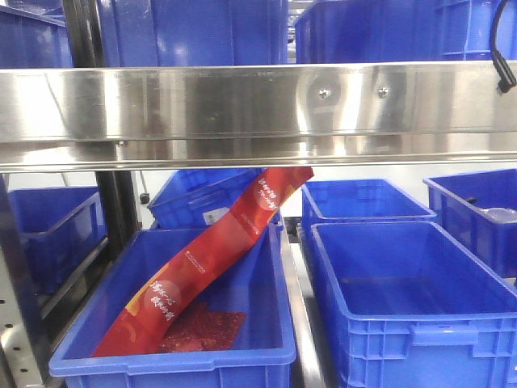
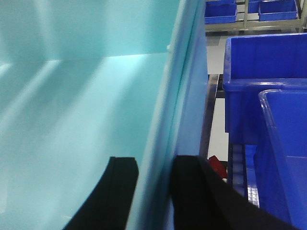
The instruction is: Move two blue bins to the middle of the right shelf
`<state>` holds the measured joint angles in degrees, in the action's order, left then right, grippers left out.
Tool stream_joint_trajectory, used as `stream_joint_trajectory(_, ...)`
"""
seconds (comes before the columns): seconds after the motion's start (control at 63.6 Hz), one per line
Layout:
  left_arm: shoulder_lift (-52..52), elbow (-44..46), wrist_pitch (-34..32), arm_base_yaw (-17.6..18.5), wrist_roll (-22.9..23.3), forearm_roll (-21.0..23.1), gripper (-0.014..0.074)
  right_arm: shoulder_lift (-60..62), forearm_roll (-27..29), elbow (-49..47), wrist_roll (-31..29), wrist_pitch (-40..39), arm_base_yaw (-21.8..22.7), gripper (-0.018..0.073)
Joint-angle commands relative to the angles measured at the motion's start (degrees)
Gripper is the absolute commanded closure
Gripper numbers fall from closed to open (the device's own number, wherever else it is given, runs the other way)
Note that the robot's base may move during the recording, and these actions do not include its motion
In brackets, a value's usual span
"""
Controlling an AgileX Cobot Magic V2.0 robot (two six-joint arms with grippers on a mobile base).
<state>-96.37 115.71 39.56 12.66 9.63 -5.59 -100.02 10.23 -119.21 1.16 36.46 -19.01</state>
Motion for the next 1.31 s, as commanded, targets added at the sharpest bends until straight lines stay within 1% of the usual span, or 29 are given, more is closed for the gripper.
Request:
stream_joint_trajectory(0.0, 1.0, 0.5, -5.1, 0.6, -0.6, 0.7, 0.0707, 1.2, 3.6, -1.1, -0.2, -7.0, -0.6, 0.0712)
stream_joint_trajectory(0.425, 1.0, 0.5, -5.0, 0.6, -0.6, 0.7, 0.0707, 1.2, 3.6, -1.1, -0.2, -7.0, -0.6, 0.0712)
stream_joint_trajectory(0.487, 1.0, 0.5, -4.1, 0.6, -0.6, 0.7, 0.0707, 1.3, 3.6, -1.1, -0.2, -6.2, -0.6, 0.0712)
stream_joint_trajectory(0.598, 1.4, 0.5, 0.0, 0.6, -0.6, 0.7, 0.0707, 1.4, 5.7, -1.3, -0.2, -1.5, -0.6, 0.0712)
stream_joint_trajectory(0.676, 1.5, 0.5, 4.0, 0.6, -0.6, 0.7, 0.0707, 1.4, 9.2, -1.3, -0.2, 1.9, -0.6, 0.0712)
stream_joint_trajectory(0.755, 1.5, 0.5, 8.0, 0.6, -0.6, -0.7, 0.0707, 1.1, 11.0, -1.3, -0.2, 4.3, -1.0, 0.0712)
stream_joint_trajectory(0.896, 1.3, 0.5, 13.7, 0.6, -0.6, -4.3, 0.0707, 0.0, 11.4, -1.3, -0.2, 6.3, -2.6, 0.0712)
stream_joint_trajectory(0.959, 1.2, 0.5, 15.2, 0.6, -0.6, -6.3, 0.0707, -1.3, 11.5, -1.3, 0.0, 6.4, -3.4, 0.0712)
stream_joint_trajectory(1.069, 0.6, 0.5, 16.7, 0.6, -0.6, -8.8, 0.0707, -4.3, 11.6, -1.3, 2.7, 6.5, -4.1, 0.0712)
stream_joint_trajectory(1.289, -2.2, 0.4, 19.2, -0.3, -0.6, -8.7, 0.0707, -9.1, 11.6, -1.3, 2.7, 7.7, -4.6, 0.0712)
